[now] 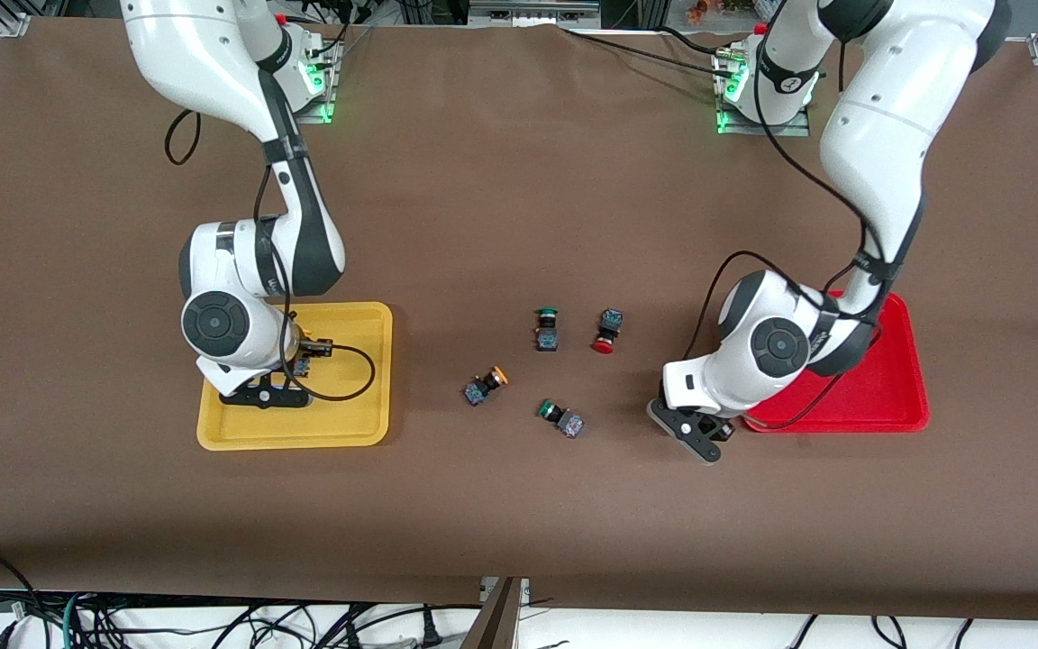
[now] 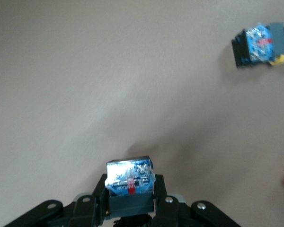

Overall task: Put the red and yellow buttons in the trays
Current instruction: 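Place the held buttons in matching trays with the right and left grippers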

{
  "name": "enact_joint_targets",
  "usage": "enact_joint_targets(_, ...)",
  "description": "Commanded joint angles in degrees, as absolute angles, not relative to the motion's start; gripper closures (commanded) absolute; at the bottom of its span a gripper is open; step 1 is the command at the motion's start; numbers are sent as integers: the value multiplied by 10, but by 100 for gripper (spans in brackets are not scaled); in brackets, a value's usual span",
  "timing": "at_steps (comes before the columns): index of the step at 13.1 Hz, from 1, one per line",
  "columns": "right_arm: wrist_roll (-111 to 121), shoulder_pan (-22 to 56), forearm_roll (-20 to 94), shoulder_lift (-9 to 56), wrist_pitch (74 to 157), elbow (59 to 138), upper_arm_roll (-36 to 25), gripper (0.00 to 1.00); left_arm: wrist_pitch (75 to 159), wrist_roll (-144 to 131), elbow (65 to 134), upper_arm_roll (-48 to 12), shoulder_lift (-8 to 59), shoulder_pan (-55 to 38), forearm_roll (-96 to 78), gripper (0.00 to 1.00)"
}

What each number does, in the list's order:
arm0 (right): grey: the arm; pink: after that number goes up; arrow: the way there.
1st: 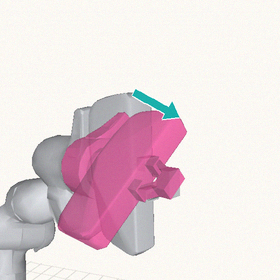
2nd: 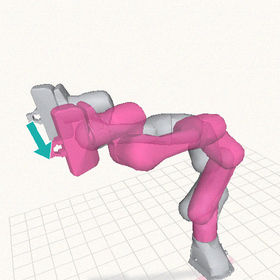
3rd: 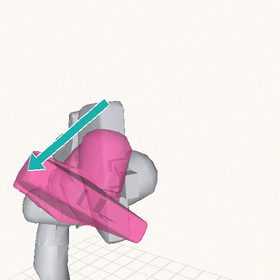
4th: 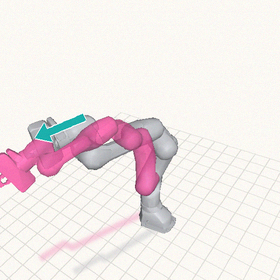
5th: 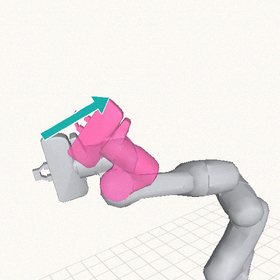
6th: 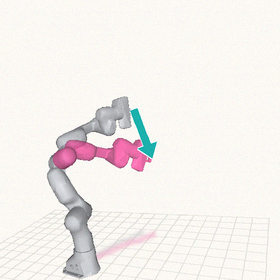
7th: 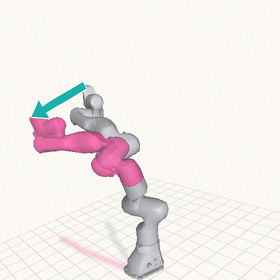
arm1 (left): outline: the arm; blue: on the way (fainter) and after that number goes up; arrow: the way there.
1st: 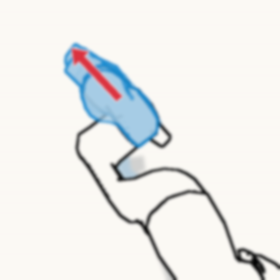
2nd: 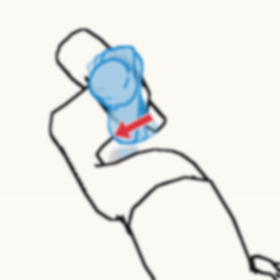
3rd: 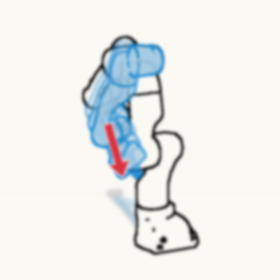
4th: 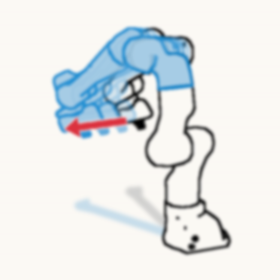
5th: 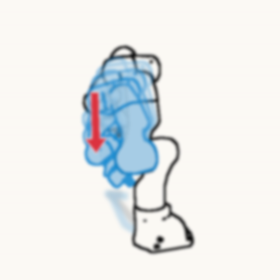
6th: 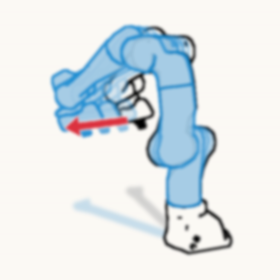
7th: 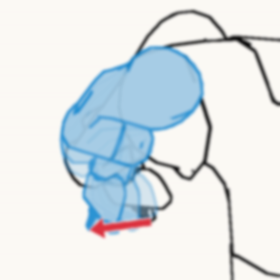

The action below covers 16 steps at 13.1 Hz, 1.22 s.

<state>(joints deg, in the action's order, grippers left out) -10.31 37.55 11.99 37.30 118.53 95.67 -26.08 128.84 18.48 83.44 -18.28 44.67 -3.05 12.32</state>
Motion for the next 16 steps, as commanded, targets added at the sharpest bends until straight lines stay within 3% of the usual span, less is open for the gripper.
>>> enact_joint_targets(1,-98,389,154,355,1227,1012,-262,32,1134,191,847,-178,367,-18,131,100)
enact_joint_targets(2,-99,387,156,352,1223,1006,-263,17,1075,194,847,-178,363,-5,133,100)
enact_joint_targets(3,-102,386,157,348,1204,990,-263,10,1035,194,850,-176,365,10,134,100)
enact_joint_targets(6,-175,386,197,357,1130,901,-258,10,1025,238,861,-161,390,80,138,97)
enact_joint_targets(8,-261,396,245,392,1135,853,-251,10,1049,283,873,-161,413,104,138,96)
enact_joint_targets(9,-311,399,266,415,1139,823,-233,10,1072,281,892,-161,413,105,137,82)
enact_joint_targets(10,-369,399,280,442,1147,780,-218,10,1089,275,906,-161,410,105,137,30)
enact_joint_targets(11,-429,399,284,466,1164,742,-208,10,1091,283,906,-163,407,106,137,0)
enact_joint_targets(14,-531,400,284,511,1260,707,-165,10,1073,274,904,-178,368,101,128,0)
enact_joint_targets(16,-558,400,284,530,1320,707,-142,10,1057,251,897,-243,359,100,126,0)
